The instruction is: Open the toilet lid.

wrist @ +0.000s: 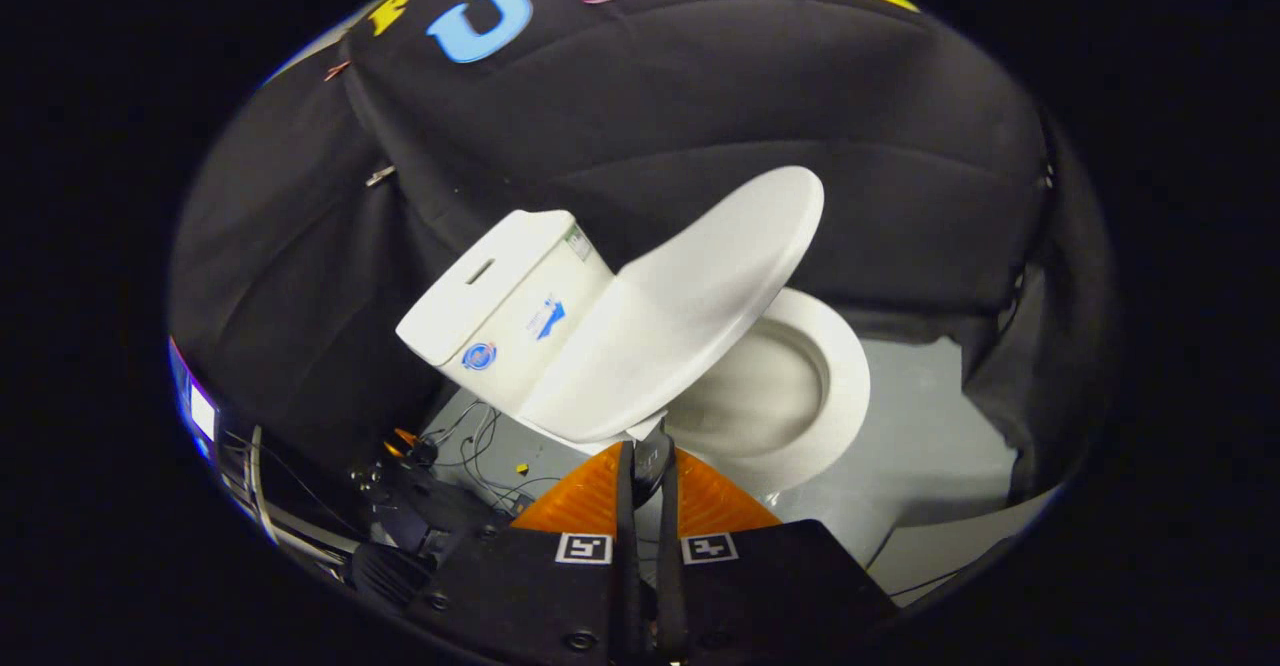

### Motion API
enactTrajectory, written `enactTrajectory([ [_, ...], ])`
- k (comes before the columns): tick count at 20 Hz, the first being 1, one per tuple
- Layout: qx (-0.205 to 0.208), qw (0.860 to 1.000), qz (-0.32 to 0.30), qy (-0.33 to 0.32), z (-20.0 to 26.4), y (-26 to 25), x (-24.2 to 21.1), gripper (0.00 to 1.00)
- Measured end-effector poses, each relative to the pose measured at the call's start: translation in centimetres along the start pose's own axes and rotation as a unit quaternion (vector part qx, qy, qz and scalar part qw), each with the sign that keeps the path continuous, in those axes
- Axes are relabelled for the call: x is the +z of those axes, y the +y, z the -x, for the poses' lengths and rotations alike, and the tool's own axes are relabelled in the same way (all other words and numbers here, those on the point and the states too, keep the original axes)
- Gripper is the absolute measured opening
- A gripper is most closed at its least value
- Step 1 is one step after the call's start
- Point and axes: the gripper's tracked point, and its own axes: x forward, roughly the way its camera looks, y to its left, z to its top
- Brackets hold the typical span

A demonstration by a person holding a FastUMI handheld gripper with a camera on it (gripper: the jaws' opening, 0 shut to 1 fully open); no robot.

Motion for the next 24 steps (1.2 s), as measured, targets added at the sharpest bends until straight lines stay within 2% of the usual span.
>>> enactTrajectory([
  [4, -0.014, 0.997, 0.073, -0.037, 0.9, 5.7, 5.8, 0.11],
  [11, -0.025, 0.984, 0.146, -0.102, -1.5, 16.5, 10.3, 0.11],
  [18, 0.007, 0.964, 0.233, -0.128, -6.3, 28.4, 13.5, 0.11],
  [24, 0.011, 0.952, 0.275, -0.137, -10.1, 33.6, 13.8, 0.11],
])
